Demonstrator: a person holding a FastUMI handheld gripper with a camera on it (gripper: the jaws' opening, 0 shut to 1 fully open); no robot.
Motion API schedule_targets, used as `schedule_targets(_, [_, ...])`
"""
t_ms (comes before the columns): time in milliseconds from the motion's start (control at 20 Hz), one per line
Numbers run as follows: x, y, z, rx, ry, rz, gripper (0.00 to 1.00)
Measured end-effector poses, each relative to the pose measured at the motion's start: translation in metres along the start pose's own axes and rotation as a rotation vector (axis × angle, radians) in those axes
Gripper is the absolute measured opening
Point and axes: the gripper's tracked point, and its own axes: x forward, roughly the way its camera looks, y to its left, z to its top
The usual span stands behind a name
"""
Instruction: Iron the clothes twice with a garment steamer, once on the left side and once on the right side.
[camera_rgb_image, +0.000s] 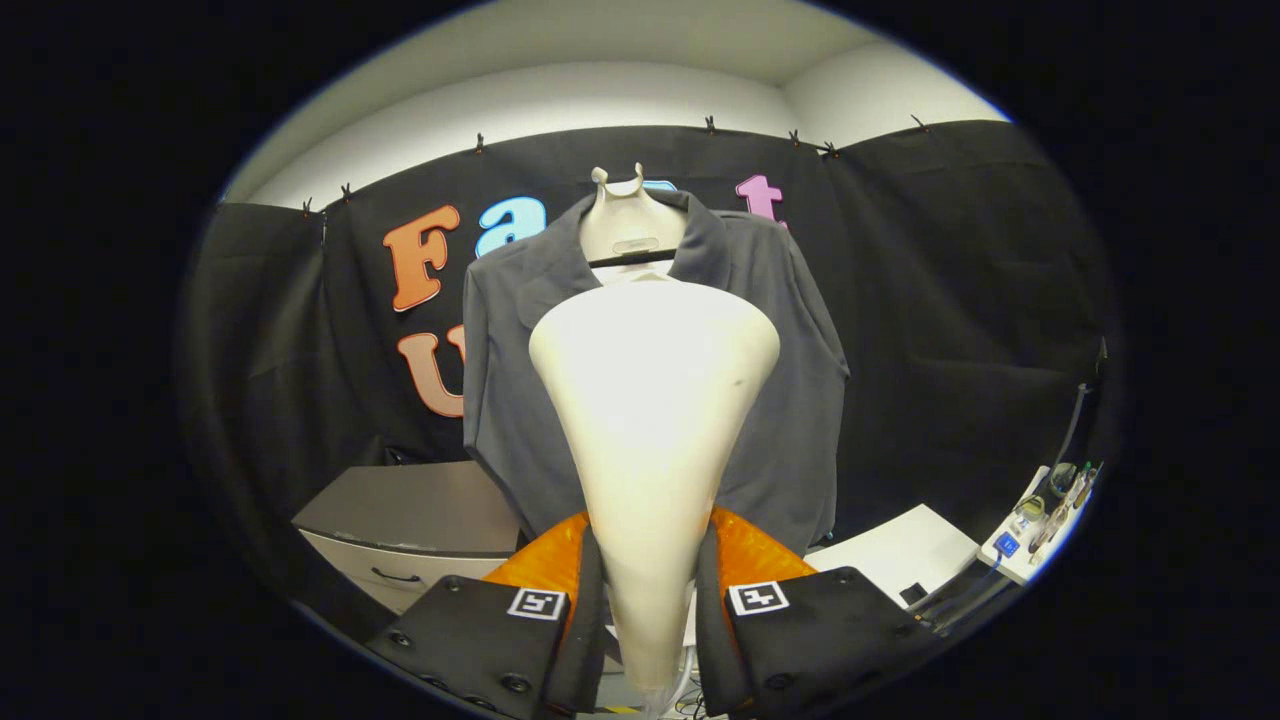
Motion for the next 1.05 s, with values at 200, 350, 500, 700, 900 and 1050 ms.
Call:
schedule_targets(200, [-0.018,0.015,0.013,-0.020,-0.043,-0.006,0.46])
schedule_targets(350, [-0.020,0.033,0.022,-0.036,-0.057,0.024,0.45])
schedule_targets(500, [-0.022,0.042,0.029,-0.043,-0.081,0.023,0.45])
schedule_targets(700, [-0.024,0.038,0.027,-0.011,-0.091,0.008,0.45])
schedule_targets(900, [-0.024,0.031,0.034,-0.010,-0.110,-0.013,0.45])
schedule_targets(1050, [-0.027,0.032,0.032,-0.020,-0.111,-0.008,0.45])
